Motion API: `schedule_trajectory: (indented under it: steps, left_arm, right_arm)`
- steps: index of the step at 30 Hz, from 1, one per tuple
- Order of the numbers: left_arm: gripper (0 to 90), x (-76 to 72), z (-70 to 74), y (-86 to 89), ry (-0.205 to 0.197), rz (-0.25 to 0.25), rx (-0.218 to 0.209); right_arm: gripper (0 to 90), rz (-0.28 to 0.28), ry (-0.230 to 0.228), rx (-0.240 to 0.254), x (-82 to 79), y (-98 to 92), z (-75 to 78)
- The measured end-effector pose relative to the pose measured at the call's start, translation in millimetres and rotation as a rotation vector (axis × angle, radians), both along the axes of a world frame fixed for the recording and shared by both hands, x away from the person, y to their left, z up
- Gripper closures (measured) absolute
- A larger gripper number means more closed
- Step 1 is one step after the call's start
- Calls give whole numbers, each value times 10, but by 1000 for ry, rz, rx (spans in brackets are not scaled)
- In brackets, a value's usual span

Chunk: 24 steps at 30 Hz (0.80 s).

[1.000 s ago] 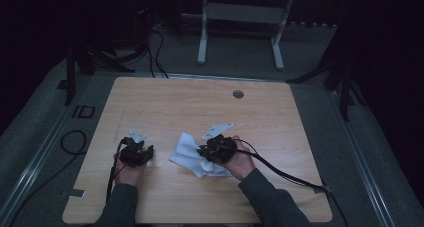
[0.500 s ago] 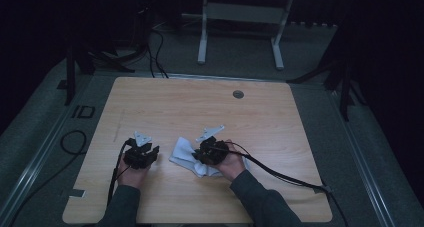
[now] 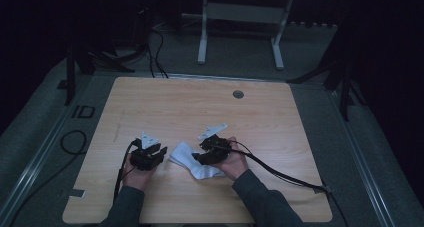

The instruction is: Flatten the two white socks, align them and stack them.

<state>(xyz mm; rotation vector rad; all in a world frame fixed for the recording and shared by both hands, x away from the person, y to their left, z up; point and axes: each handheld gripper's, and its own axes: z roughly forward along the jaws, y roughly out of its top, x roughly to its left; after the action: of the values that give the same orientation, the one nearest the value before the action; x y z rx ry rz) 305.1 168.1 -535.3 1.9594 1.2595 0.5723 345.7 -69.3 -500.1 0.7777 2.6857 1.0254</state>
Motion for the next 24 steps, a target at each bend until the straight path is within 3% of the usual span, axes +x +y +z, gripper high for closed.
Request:
schedule_trajectory:
  steps: [4, 9, 14, 17, 22, 24]
  left_arm:
    - [708, -21, 48, -203, -24, -79, 15]
    - [767, -7, 19, -375, -14, -146, 68]
    - [824, 32, -8, -380, -3, -135, 75]
    - [843, 52, -21, -370, 2, -128, 78]
    - [853, 84, -66, -382, 22, -119, 99]
    - [858, 97, -98, -385, 35, -117, 114]
  right_arm:
    - [512, -16, -54, -69, -16, -110, 116]
    - [557, -64, -39, -95, 25, -370, 156]
    - [622, -113, -22, -141, 41, -628, 90]
    - [616, -153, -24, -178, 55, -750, 8]
    - [598, -199, 48, -188, 109, -898, -164]
    - [660, -202, 77, -200, 132, -923, -235]
